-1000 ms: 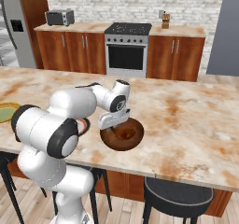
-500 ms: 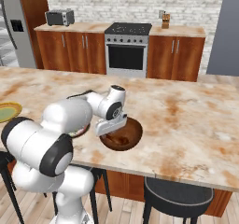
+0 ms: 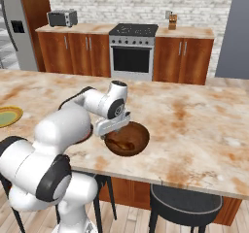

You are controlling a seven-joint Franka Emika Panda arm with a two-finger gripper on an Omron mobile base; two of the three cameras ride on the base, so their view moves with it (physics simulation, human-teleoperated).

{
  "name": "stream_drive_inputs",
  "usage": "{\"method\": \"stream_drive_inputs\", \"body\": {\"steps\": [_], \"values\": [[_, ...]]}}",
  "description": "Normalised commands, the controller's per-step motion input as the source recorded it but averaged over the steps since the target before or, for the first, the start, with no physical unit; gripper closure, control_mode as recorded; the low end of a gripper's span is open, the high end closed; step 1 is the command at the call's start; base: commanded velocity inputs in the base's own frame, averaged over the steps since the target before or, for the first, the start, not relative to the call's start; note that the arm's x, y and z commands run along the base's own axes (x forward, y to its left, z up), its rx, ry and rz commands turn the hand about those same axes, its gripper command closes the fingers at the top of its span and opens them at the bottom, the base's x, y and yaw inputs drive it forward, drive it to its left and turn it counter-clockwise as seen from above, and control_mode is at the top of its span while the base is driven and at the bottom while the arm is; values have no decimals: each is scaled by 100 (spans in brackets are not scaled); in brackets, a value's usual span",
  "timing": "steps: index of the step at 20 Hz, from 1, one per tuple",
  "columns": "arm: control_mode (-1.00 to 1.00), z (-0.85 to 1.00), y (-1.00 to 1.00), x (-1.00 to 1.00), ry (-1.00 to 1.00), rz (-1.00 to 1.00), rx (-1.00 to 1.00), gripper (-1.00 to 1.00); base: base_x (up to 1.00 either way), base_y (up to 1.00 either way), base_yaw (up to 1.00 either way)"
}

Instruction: Pick the chicken drumstick and corn from their plates and place them in the bowl. Then put the bowl in the fridge.

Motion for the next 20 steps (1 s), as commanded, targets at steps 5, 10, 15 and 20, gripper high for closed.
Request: {"method": "stream_drive_inputs", "body": {"steps": [5,10,15,20], "values": [[-100,41,18,-28,-1,0,-3,-100,0,0,0],[-100,25,55,-34,-7,-13,0,-100,0,0,0],[-100,15,77,-22,-17,0,-1,-100,0,0,0],[-100,0,84,-7,-18,0,-7,-100,0,0,0]]}}
